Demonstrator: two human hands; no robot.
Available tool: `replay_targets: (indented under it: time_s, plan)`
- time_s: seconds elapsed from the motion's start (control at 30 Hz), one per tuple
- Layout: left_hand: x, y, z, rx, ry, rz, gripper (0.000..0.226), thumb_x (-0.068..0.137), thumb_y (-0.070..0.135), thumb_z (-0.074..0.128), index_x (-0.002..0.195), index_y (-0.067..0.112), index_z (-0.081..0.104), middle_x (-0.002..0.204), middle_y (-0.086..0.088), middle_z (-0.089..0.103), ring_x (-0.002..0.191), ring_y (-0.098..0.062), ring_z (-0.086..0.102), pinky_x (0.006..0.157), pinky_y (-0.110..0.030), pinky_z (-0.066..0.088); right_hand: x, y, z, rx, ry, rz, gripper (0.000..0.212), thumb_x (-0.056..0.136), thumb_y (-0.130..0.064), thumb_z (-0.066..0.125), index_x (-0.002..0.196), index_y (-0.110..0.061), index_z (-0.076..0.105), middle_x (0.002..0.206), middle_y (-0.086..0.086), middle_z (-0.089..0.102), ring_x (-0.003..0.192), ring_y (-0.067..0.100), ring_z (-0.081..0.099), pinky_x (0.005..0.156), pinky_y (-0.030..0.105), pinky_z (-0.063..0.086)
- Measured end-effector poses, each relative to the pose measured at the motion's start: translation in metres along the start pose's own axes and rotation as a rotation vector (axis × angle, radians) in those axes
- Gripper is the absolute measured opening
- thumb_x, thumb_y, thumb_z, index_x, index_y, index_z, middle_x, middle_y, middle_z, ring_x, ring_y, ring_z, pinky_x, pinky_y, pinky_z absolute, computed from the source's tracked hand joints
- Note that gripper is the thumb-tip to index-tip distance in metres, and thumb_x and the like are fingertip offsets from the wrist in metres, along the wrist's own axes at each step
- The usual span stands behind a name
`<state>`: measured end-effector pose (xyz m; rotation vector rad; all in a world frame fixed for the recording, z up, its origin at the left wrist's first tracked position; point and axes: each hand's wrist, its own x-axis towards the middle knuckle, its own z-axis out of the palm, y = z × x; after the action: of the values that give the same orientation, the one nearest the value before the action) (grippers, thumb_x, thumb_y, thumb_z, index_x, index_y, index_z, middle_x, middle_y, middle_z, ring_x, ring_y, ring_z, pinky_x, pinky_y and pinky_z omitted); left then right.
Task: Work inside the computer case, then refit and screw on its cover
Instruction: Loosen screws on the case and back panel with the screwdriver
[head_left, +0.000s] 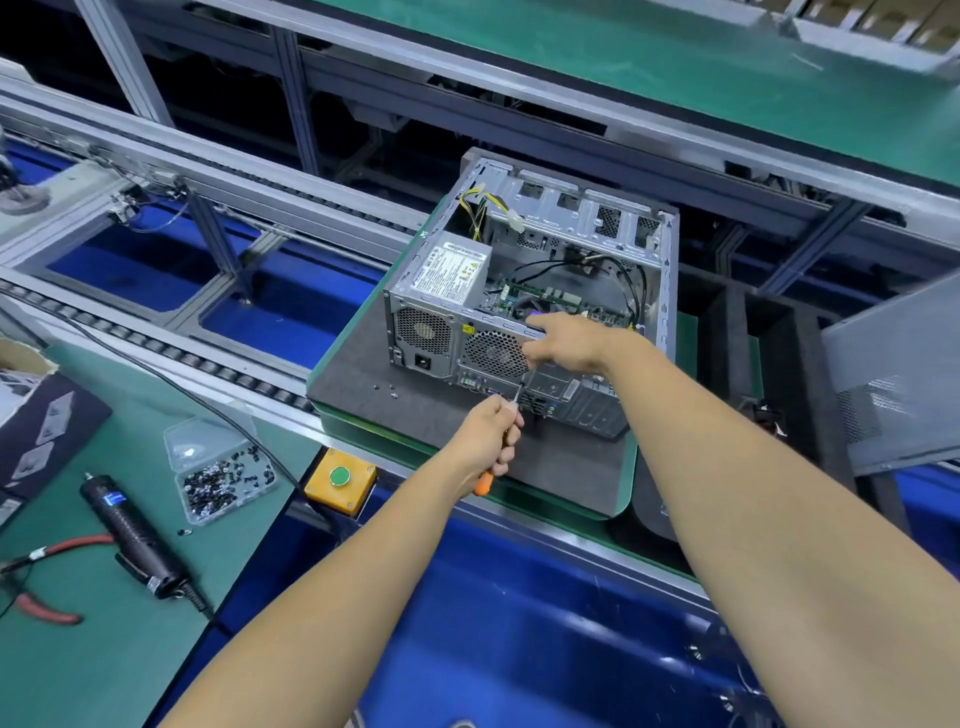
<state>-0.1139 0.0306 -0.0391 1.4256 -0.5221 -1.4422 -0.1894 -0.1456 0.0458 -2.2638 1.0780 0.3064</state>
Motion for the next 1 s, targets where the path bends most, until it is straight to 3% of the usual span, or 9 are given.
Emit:
replay_targets:
  time_s: [0.17,0.3,0.4,0.5,0.63,0.77,0.9,0.93,1.0]
  plan:
    - [-0.002,-0.007,0.015,0.896,0.443,0.203,0.026,0.109,0.036,0.035,0.090,0.018,0.037,0.070,-0.003,0.053,0.065,-0.030,0.049,0.058,-0.037,0.035,-0.001,-0.002,-0.001,0.004,-0.008,-0.010,0.061,0.088,-0.032,0.064,0.146,-0.021,0.051,0.145,0.011,0.056,0.095,0.023,0.060,0.069,0.032,0.041]
    - [-0.003,-0.011,0.027,0.970,0.585,0.187,0.027,0.109,0.039,0.033,0.089,0.022,0.035,0.065,0.002,0.048,0.057,-0.023,0.044,0.052,-0.034,0.031,-0.002,-0.003,0.000,0.040,-0.006,0.004,0.067,0.087,-0.032,0.065,0.151,-0.021,0.047,0.143,0.004,0.053,0.111,0.026,0.054,0.081,0.032,0.038]
    - [-0.004,-0.008,0.025,0.884,0.548,0.145,0.026,0.109,0.040,0.033,0.089,0.024,0.037,0.070,0.003,0.053,0.061,-0.022,0.048,0.052,-0.034,0.030,-0.002,-0.004,0.001,0.037,-0.010,-0.009,0.056,0.086,-0.033,0.065,0.140,-0.023,0.055,0.127,-0.002,0.055,0.109,0.027,0.054,0.072,0.031,0.038]
    - [-0.006,-0.003,0.023,0.788,0.444,0.104,0.025,0.109,0.041,0.033,0.094,0.023,0.042,0.082,0.001,0.058,0.074,-0.025,0.053,0.058,-0.035,0.033,-0.003,-0.005,0.000,0.009,0.003,-0.007,0.062,0.086,-0.034,0.065,0.145,-0.020,0.051,0.148,0.006,0.051,0.107,0.026,0.055,0.068,0.029,0.038]
    - [-0.017,-0.005,0.004,0.449,0.289,0.049,0.025,0.108,0.032,0.036,0.092,0.014,0.045,0.082,-0.009,0.057,0.068,-0.025,0.047,0.061,-0.036,0.038,-0.005,-0.007,0.005,-0.029,0.024,0.008,0.066,0.088,-0.036,0.063,0.150,-0.020,0.046,0.158,0.013,0.042,0.119,0.030,0.052,0.085,0.036,0.041]
    - [-0.038,-0.019,-0.041,0.131,0.253,0.043,0.021,0.107,0.025,0.046,0.093,0.010,0.051,0.089,-0.012,0.051,0.072,-0.021,0.054,0.057,-0.028,0.055,-0.019,-0.017,0.014,-0.222,0.226,0.029,0.056,0.092,-0.055,0.052,0.138,-0.025,0.043,0.122,0.010,0.066,0.092,0.030,0.058,0.080,0.040,0.042]
    - [-0.049,-0.022,-0.098,0.048,0.410,0.150,0.024,0.106,0.028,0.053,0.092,0.009,0.056,0.079,-0.003,0.054,0.076,-0.020,0.057,0.065,-0.027,0.057,-0.043,-0.040,0.057,-0.381,0.748,-0.344,0.063,0.076,-0.057,0.049,0.125,-0.017,0.056,0.112,0.008,0.055,0.103,0.028,0.048,0.095,0.044,0.033]
    - [-0.049,-0.019,-0.112,0.051,0.447,0.173,0.024,0.106,0.028,0.053,0.090,0.010,0.056,0.077,-0.002,0.055,0.076,-0.020,0.057,0.071,-0.032,0.057,-0.046,-0.053,0.070,-0.347,0.751,-0.448,0.062,0.075,-0.057,0.050,0.120,-0.015,0.059,0.111,0.009,0.053,0.100,0.026,0.045,0.090,0.044,0.033]
    - [-0.050,-0.008,-0.137,0.002,0.470,0.213,0.024,0.106,0.026,0.054,0.087,0.012,0.054,0.078,-0.004,0.056,0.077,-0.019,0.058,0.076,-0.036,0.057,-0.045,-0.084,0.095,-0.227,0.501,-0.542,0.059,0.075,-0.057,0.054,0.117,-0.016,0.058,0.106,0.007,0.057,0.094,0.026,0.051,0.082,0.043,0.038]
